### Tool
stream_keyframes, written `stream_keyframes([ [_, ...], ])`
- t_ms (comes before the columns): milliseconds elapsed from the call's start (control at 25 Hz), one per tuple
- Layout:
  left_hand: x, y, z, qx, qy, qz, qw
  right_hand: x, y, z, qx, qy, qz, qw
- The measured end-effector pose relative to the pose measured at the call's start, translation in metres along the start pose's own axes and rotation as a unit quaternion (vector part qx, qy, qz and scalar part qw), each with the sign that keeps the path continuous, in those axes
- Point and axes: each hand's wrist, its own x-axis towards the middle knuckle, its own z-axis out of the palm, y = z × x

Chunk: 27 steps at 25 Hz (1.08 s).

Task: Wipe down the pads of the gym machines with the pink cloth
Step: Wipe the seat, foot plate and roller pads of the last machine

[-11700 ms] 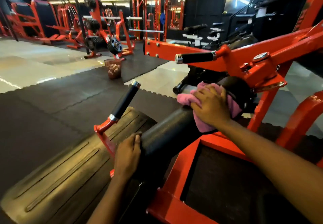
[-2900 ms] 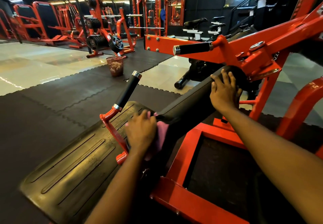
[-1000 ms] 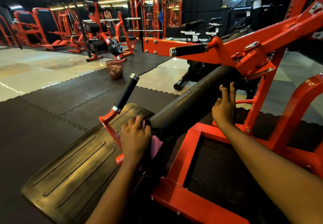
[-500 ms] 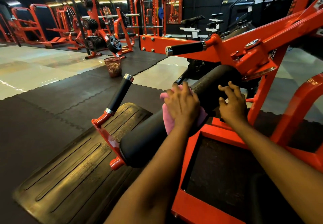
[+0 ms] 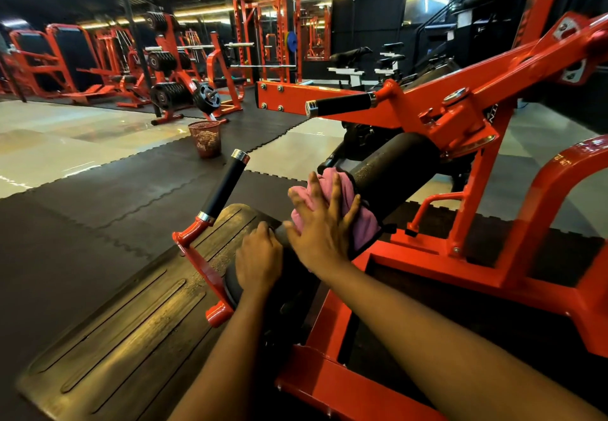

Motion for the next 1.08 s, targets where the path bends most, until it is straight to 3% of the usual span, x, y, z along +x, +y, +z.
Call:
stream_keyframes([
  [160,0.002,-0.005,0.004,0.025,0.005,0.022,0.999,0.045,0.045,0.001,-0.009,-0.002,0.039,0.999],
  [360,0.001,-0.008,0.006,0.017,0.014,0.030,0.999,0.126,0.142,-0.040,-0.033,0.007,0.149,0.988],
  [480,-0.001,-0.005,0.005,0.020,0.015,0.027,0.999,0.139,0.154,-0.055,-0.044,0.024,0.187,0.981],
  [640,-0.004,-0.003,0.004,0.026,0.017,0.033,0.999,0.090,0.087,-0.031,-0.065,0.034,0.132,0.989],
  [760,-0.004,-0.001,0.004,0.029,0.020,0.031,0.999,0.035,0.027,-0.010,-0.078,-0.001,-0.015,0.997],
  [880,-0.006,0.000,0.005,0.042,0.031,0.032,0.998,0.031,0.039,-0.017,-0.070,-0.038,-0.107,0.991],
  [960,-0.006,-0.002,0.006,0.045,0.033,0.034,0.998,0.058,0.074,-0.026,-0.080,-0.040,-0.088,0.992],
  [1080,-0.013,-0.004,0.012,0.069,0.062,0.052,0.994,0.119,0.141,-0.052,-0.088,-0.007,0.047,0.995],
])
